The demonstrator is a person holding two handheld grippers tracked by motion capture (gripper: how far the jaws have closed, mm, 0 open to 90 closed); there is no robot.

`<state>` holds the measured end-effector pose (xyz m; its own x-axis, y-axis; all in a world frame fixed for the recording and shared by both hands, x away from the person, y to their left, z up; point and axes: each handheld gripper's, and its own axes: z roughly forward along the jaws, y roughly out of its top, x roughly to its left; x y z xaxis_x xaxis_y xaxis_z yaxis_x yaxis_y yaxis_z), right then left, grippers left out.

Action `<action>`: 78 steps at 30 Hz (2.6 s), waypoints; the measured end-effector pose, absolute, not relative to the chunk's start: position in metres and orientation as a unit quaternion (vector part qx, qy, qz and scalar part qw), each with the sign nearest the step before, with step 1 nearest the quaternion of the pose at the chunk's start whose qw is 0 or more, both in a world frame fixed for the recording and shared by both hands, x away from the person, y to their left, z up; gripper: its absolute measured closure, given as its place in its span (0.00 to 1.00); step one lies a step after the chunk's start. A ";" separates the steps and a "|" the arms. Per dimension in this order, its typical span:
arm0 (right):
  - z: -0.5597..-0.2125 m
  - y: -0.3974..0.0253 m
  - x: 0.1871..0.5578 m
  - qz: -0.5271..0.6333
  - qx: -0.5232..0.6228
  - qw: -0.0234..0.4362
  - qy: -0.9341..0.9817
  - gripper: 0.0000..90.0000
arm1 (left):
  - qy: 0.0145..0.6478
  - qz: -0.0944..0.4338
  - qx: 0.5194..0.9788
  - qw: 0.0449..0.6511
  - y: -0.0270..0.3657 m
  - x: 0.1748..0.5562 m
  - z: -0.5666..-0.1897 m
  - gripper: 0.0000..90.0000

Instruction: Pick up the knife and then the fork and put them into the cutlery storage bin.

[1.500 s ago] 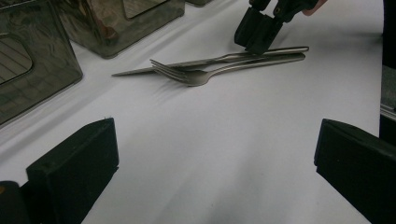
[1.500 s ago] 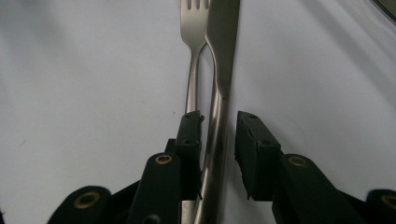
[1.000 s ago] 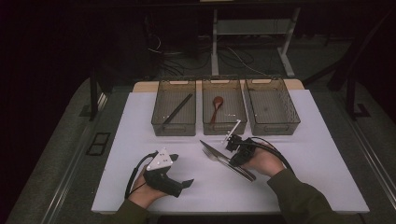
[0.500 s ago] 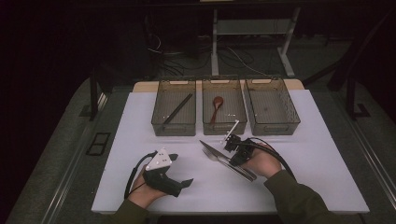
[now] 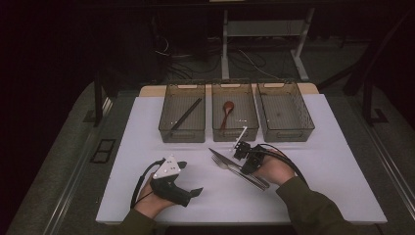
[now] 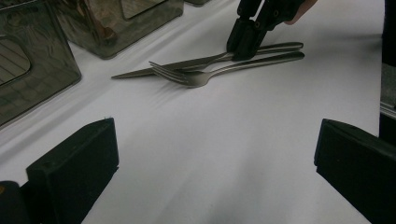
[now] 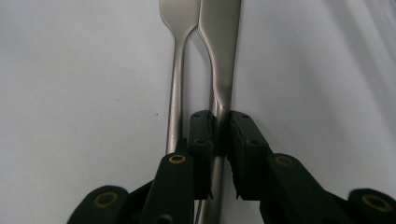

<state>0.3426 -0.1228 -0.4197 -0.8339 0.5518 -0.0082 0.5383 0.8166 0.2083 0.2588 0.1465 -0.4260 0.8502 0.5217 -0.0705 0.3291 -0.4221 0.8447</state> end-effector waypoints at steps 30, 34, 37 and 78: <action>-0.401 -0.182 0.332 0.221 0.312 0.032 0.923 0.90 | 0.257 0.102 0.836 0.474 0.149 0.260 -0.426 0.00; -0.396 -0.198 0.333 0.242 0.325 0.036 0.914 0.90 | 0.255 0.100 0.837 0.474 0.150 0.260 -0.427 0.00; -0.391 -0.209 0.335 0.261 0.335 0.035 0.905 0.90 | 0.256 0.099 0.837 0.474 0.150 0.260 -0.427 0.00; -0.302 -0.306 0.443 0.307 0.454 0.159 0.821 0.90 | 0.261 0.098 0.831 0.481 0.152 0.261 -0.427 0.00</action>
<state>0.4434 -0.3059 -0.3016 -0.5370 0.8434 0.0174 0.6474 0.3988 0.6495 0.2609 0.1519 -0.4271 0.8445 0.5281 -0.0891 0.3401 -0.4003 0.8510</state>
